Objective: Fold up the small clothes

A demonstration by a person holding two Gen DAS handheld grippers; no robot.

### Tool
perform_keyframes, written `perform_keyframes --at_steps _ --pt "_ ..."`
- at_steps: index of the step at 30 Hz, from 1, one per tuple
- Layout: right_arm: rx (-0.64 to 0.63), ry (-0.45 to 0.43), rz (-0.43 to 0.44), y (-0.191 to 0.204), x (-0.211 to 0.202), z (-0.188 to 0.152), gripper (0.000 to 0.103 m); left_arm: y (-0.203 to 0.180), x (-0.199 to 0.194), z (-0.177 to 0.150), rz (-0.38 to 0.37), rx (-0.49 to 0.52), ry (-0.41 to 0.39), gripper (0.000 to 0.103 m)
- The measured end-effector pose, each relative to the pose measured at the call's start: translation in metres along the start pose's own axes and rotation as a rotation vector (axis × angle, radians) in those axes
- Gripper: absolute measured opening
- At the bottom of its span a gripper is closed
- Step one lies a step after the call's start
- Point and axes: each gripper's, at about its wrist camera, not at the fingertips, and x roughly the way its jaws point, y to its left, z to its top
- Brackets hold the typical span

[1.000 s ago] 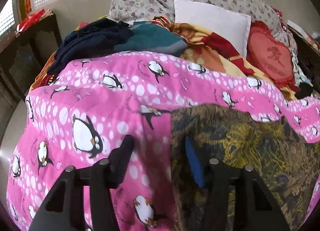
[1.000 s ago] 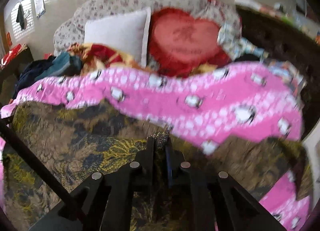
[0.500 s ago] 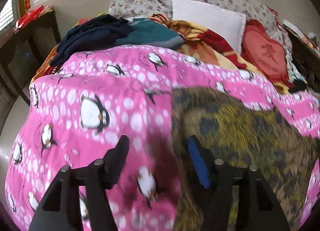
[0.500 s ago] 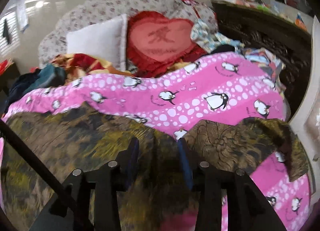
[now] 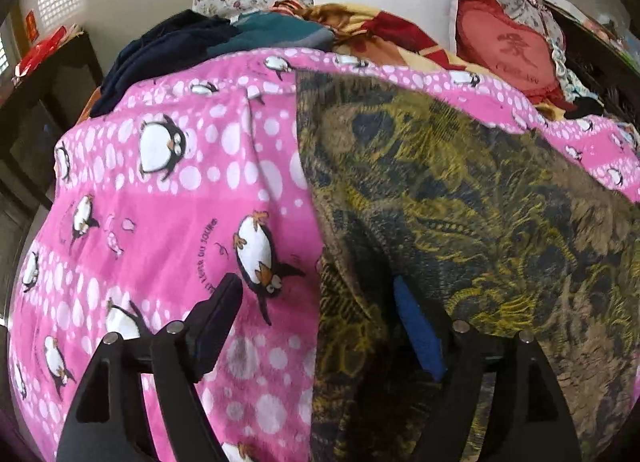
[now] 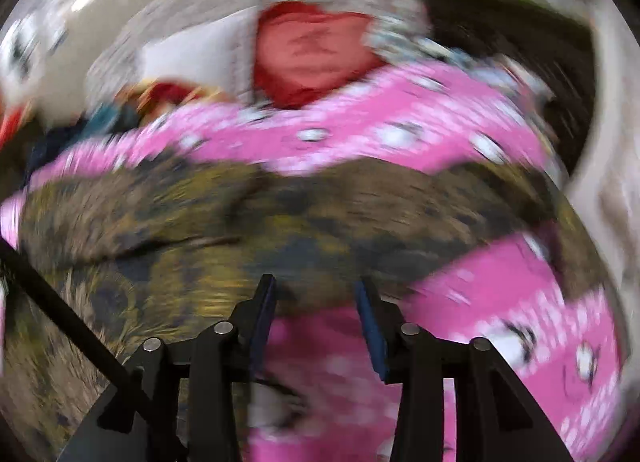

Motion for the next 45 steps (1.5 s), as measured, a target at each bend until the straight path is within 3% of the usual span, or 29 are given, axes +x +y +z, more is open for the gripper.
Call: perform_keyframes --at_steps 3,7,12,13,18,22,24,26,31,33,35,36,37,41,45 --pt "0.2 -0.036 -0.017 -0.065 -0.004 0.007 0.072 -0.008 -0.016 0.004 -0.033 -0.002 -0.034 0.078" --pt "0.418 -0.071 -0.02 -0.13 0.002 0.006 0.074 -0.028 -0.029 0.008 -0.114 -0.001 -0.043 0.086" --pt "0.623 -0.083 0.039 -0.182 0.019 0.0 0.075 -0.048 -0.017 0.012 -0.168 0.004 0.034 0.086" --pt "0.633 -0.092 0.013 -0.186 0.015 0.001 0.075 -0.05 -0.014 0.012 -0.17 0.003 0.049 0.086" --pt "0.436 -0.135 -0.103 -0.176 -0.016 0.007 0.075 -0.057 -0.01 0.007 -0.154 0.035 0.065 0.086" --pt "0.411 -0.168 -0.297 -0.202 -0.028 0.003 0.083 -0.058 -0.007 0.008 -0.17 0.014 0.075 0.086" --pt "0.412 -0.136 -0.336 -0.217 -0.024 0.003 0.083 -0.059 -0.007 0.009 -0.181 0.007 0.079 0.086" --pt "0.425 -0.112 -0.32 -0.23 -0.023 -0.002 0.083 -0.062 -0.007 0.008 -0.18 0.018 0.082 0.086" --pt "0.417 -0.126 -0.174 -0.229 -0.026 -0.012 0.087 -0.075 -0.011 0.004 -0.19 0.062 0.089 0.086" --pt "0.423 -0.086 -0.179 -0.229 -0.014 -0.01 0.087 -0.082 -0.014 0.003 -0.2 0.072 0.086 0.086" --pt "0.43 -0.068 -0.139 -0.23 -0.002 -0.008 0.066 -0.085 -0.016 0.002 -0.212 0.073 0.087 0.086" --pt "0.427 -0.065 -0.116 -0.227 0.001 -0.007 0.018 -0.087 -0.018 0.001 -0.222 0.078 0.089 0.086" --pt "0.441 -0.053 -0.084 -0.225 0.0 -0.005 0.007 -0.087 -0.02 0.0 -0.226 0.082 0.089 0.086" --pt "0.44 -0.119 0.216 -0.189 -0.045 0.006 0.007 -0.081 -0.03 -0.002 -0.224 0.094 0.06 0.086" --pt "0.303 -0.161 0.39 -0.115 -0.098 0.036 0.006 -0.064 -0.033 -0.002 -0.254 0.046 0.052 0.086"
